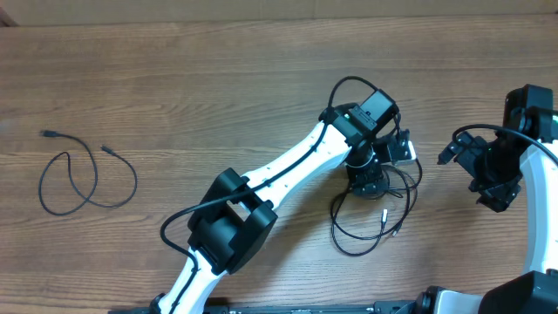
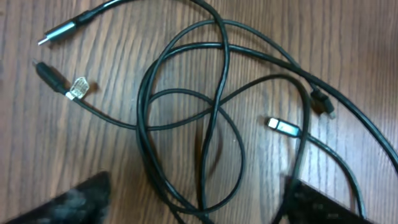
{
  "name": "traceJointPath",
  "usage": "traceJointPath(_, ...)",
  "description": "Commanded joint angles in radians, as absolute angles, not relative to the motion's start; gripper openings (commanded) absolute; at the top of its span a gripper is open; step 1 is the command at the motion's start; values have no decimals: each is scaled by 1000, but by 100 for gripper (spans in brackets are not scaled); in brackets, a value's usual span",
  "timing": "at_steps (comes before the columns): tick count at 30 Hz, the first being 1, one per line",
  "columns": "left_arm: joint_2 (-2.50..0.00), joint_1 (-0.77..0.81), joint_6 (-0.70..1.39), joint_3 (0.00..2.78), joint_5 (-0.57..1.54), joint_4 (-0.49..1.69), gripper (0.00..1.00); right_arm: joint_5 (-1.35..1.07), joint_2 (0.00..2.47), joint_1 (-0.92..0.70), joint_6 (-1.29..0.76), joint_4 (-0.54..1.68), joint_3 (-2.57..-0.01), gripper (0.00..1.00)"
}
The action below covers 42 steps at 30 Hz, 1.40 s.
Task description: Untangle cables
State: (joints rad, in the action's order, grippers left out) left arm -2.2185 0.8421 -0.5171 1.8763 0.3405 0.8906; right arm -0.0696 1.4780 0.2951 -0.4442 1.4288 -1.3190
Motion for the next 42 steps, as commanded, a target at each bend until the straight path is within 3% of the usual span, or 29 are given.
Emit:
traceJointPath(1, -2249, 838, -462, 1874, 342, 884, 73, -54, 1457, 305, -443, 1427, -1327, 100)
traceJointPath(4, -2268, 838, -420, 1874, 345, 886, 70, -54, 1457, 305, -443, 1427, -1327, 100)
traceJointPath(6, -2276, 838, -411, 1874, 344, 889, 61, -54, 1457, 305, -443, 1429, -1327, 100)
traceJointPath(8, -2276, 838, -411, 1875, 325, 889, 43, -54, 1457, 305, -443, 1430, -1327, 100)
traceJointPath(10, -2271, 832, -411, 1882, 270, 894, 4, -54, 1457, 305, -443, 1430, -1327, 100)
traceJointPath(19, -2128, 736, -273, 2109, 127, 1010, 4, -110, 1457, 303, -363, 1417, -1327, 100)
traceJointPath(30, -1900, 632, -193, 2230, 521, 994, 4, -614, 1457, 291, -75, 1311, -1327, 100)
traceJointPath(42, -1870, 627, -89, 2230, 532, 968, 4, -743, 1457, 97, -29, 1195, -1327, 100)
